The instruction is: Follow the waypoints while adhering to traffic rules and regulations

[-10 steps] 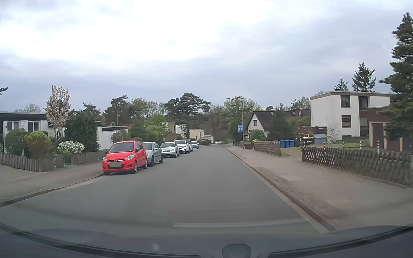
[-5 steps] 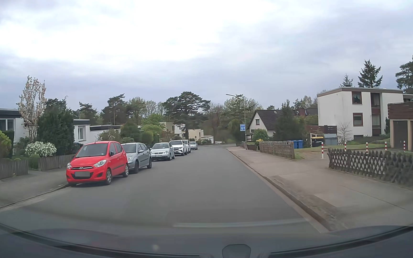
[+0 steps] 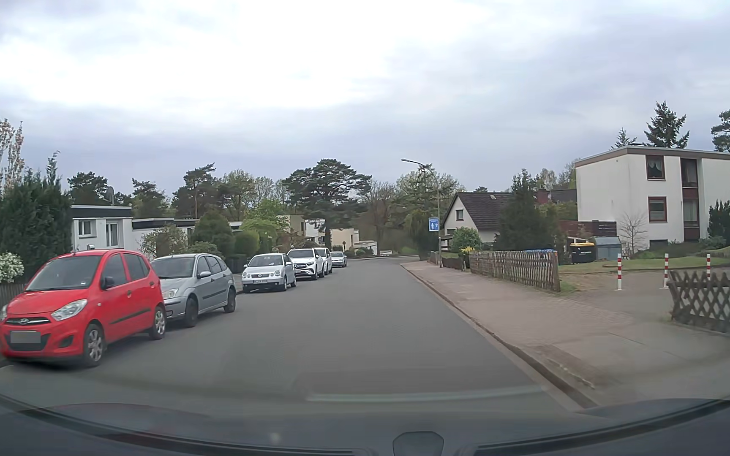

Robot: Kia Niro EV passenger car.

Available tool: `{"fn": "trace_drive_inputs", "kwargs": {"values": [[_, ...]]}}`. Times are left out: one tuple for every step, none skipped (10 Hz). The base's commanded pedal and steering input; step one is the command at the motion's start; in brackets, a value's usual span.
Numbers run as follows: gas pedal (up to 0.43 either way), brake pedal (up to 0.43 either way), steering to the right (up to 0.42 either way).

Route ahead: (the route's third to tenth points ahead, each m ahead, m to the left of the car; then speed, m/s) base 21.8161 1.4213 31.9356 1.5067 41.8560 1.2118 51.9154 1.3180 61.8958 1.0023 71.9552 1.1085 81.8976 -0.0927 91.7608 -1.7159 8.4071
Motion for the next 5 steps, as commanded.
{"fn": "trace_drive_inputs", "kwargs": {"values": [[0.209, 0.000, -0.002], [0.209, 0.000, -0.003], [0.197, 0.000, -0.002], [0.197, 0.000, -0.002], [0.189, 0.000, -0.002]]}}
